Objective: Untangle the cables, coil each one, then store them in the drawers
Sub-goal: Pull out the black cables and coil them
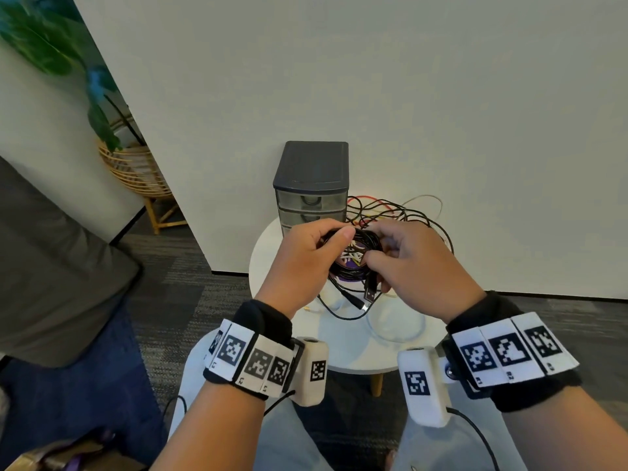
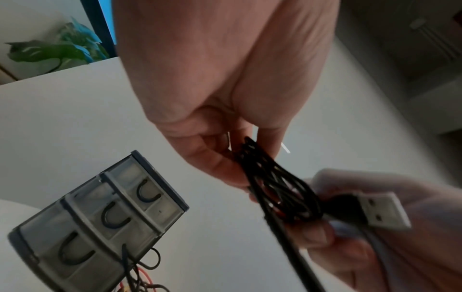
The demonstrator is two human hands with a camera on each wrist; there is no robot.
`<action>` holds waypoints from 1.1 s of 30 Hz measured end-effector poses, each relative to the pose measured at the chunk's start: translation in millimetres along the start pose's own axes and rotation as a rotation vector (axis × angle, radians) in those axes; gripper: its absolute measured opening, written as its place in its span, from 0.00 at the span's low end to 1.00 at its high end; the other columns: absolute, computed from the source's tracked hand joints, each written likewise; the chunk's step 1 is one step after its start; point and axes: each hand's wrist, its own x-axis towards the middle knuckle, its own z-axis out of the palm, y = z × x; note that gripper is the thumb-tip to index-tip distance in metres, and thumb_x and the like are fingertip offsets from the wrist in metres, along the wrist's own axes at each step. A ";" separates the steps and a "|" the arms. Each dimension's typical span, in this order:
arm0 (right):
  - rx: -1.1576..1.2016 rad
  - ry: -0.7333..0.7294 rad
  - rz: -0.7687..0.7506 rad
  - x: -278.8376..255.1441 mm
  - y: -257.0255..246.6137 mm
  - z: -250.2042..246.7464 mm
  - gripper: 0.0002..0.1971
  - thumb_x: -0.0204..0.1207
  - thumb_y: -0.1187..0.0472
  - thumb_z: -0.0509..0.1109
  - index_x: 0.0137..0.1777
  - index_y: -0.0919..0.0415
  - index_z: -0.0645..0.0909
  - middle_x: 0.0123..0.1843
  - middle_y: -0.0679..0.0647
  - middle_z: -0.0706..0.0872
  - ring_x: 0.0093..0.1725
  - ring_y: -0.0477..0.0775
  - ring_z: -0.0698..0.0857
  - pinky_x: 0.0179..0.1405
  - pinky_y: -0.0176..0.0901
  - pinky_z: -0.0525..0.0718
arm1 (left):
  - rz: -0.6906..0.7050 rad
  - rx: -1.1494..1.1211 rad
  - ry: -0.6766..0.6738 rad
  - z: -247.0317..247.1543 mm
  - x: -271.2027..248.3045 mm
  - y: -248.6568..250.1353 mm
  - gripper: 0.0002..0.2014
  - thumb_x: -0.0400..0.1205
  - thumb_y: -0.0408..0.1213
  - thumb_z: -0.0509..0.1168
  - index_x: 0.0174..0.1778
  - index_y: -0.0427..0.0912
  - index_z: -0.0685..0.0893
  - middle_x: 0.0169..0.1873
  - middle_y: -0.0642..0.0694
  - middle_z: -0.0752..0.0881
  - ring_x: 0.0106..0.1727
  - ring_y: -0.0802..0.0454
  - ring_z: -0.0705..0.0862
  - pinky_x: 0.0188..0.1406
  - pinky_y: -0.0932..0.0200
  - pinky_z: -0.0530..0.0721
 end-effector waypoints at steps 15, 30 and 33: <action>0.165 -0.157 0.055 -0.9 4.2 -15.5 0.07 0.82 0.64 0.73 0.42 0.64 0.84 0.29 0.53 0.87 0.28 0.51 0.86 0.33 0.46 0.86 | 0.144 0.090 0.040 20.3 -1.7 0.4 0.18 0.93 0.43 0.54 0.43 0.37 0.79 0.29 0.54 0.77 0.32 0.58 0.74 0.33 0.62 0.74; 0.784 0.092 0.092 -0.1 11.2 -10.2 0.08 0.81 0.71 0.70 0.52 0.65 0.90 0.37 0.59 0.86 0.25 0.46 0.78 0.25 0.31 0.79 | -0.074 -0.425 0.113 31.6 -14.5 6.3 0.18 0.94 0.40 0.51 0.63 0.50 0.87 0.39 0.56 0.90 0.42 0.57 0.85 0.35 0.66 0.80; 0.759 0.172 0.088 2.4 12.7 -8.8 0.07 0.81 0.70 0.71 0.53 0.65 0.90 0.37 0.58 0.87 0.26 0.47 0.79 0.26 0.32 0.80 | -0.036 -0.402 0.094 28.1 -18.4 3.1 0.18 0.94 0.36 0.51 0.73 0.47 0.83 0.49 0.55 0.92 0.48 0.65 0.85 0.45 0.72 0.80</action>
